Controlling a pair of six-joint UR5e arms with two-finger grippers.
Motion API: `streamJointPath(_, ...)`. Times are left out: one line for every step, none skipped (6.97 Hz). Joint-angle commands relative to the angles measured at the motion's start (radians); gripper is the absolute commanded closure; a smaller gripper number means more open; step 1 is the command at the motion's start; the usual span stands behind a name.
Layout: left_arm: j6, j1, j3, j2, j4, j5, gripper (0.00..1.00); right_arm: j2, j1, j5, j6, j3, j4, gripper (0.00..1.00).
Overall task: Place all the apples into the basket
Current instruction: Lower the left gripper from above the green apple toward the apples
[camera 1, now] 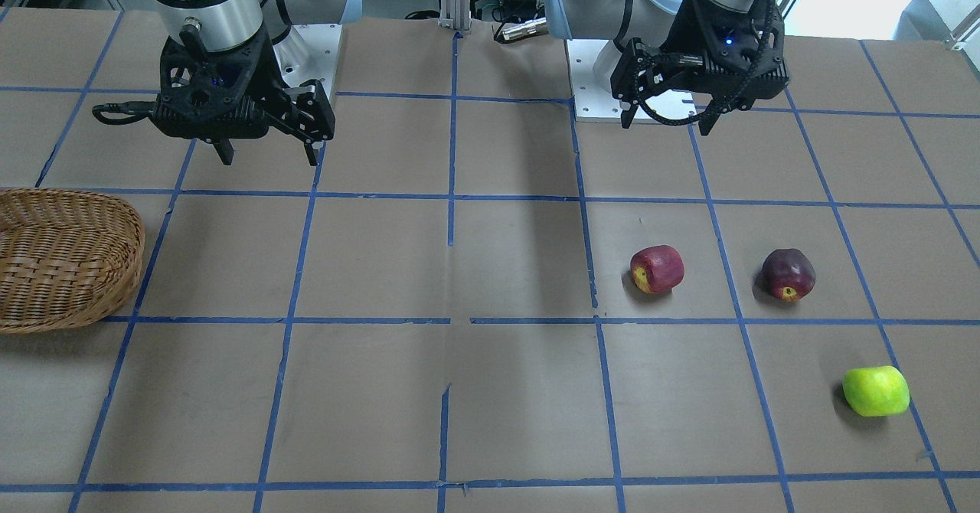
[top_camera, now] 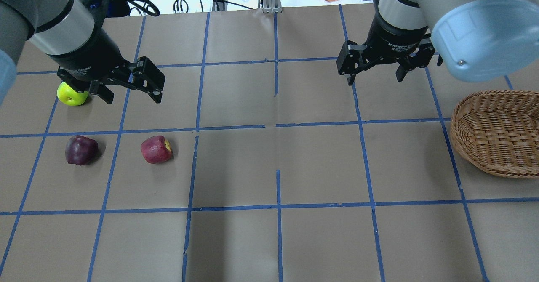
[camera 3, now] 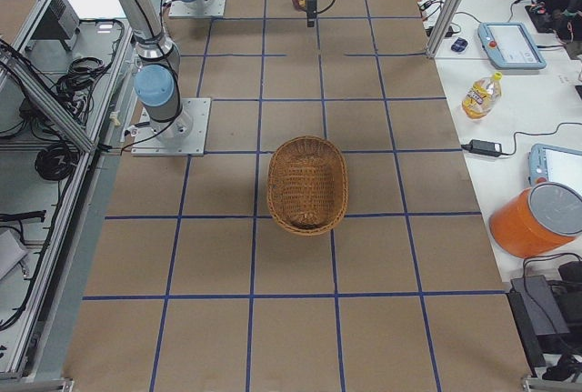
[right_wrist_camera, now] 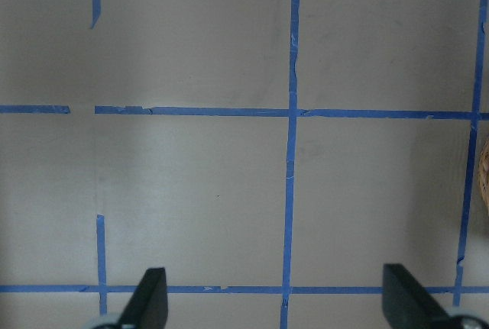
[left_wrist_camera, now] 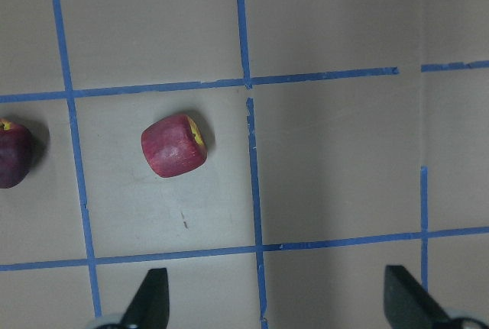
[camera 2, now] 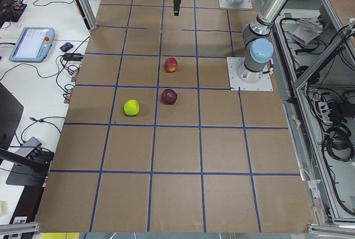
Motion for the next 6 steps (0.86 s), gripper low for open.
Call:
streamJointPath(-0.014, 0.018, -0.034, -0.037, 0.156, 0.055, 0.0, -0.005, 0.0, 0.0, 0.001, 0.001, 0.0, 0.0)
streamJointPath(0.006, 0.019, -0.064, -0.105, 0.16, 0.043, 0.0, -0.003, 0.0, 0.0, 0.001, 0.001, 0.0, 0.0)
streamJointPath(-0.009, 0.031, -0.096, -0.171, 0.22, 0.054, 0.0, 0.003, 0.0, 0.0, 0.001, 0.001, 0.0, 0.0)
streamJointPath(-0.02, 0.047, -0.083, -0.166, 0.25, 0.057, 0.0, 0.0, 0.0, -0.002, 0.001, 0.001, 0.0, 0.0)
streamJointPath(0.006, 0.052, -0.107, -0.179, 0.258, 0.055, 0.0, -0.001, 0.0, -0.002, 0.001, 0.002, 0.0, 0.0)
streamJointPath(0.062, 0.09, -0.108, -0.143, 0.252, 0.058, 0.0, 0.0, -0.001, -0.003, -0.006, 0.004, 0.0, 0.0)
